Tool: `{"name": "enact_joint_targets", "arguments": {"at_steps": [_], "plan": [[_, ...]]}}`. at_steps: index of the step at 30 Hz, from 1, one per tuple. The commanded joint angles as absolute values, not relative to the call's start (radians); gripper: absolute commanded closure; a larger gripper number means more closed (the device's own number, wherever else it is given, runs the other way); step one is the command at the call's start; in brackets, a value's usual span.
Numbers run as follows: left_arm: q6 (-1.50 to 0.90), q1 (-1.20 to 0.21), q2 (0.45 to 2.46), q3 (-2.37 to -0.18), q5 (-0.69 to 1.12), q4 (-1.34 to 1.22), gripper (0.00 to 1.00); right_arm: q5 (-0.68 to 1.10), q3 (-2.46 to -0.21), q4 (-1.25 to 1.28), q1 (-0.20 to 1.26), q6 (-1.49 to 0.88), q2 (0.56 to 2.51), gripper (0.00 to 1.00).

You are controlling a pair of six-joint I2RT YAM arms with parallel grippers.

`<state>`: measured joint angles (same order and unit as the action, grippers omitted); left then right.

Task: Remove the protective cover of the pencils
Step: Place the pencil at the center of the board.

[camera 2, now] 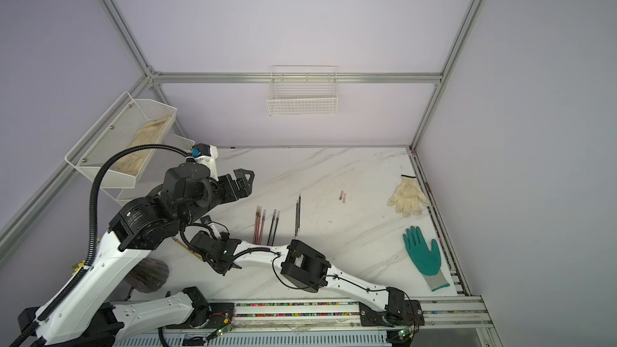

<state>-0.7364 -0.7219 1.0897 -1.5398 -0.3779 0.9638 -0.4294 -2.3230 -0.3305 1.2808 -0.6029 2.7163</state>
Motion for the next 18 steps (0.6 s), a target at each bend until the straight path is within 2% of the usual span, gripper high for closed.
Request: {"name": "enact_joint_targets", "arguments": {"at_steps": [1, 8, 13, 18], "plan": [[-0.723, -0.716, 1.065, -1.526, -0.388, 0.956, 0.0, -0.51, -2.25, -0.496, 1.264, -0.731, 2.698, 0.96], [-0.721, -0.715, 1.051, -1.525, -0.382, 0.957, 0.0, -0.556, -2.258, -0.638, 1.264, -0.929, 2.69, 0.98], [-0.727, -0.714, 1.034, -1.523, -0.382, 0.965, 0.0, -0.589, -2.154, -0.638, 1.264, -1.061, 2.617, 1.0], [-0.732, -0.715, 1.023, -1.52, -0.38, 0.969, 0.0, -0.653, -2.136, -0.599, 1.264, -0.991, 2.566, 0.86]]}}
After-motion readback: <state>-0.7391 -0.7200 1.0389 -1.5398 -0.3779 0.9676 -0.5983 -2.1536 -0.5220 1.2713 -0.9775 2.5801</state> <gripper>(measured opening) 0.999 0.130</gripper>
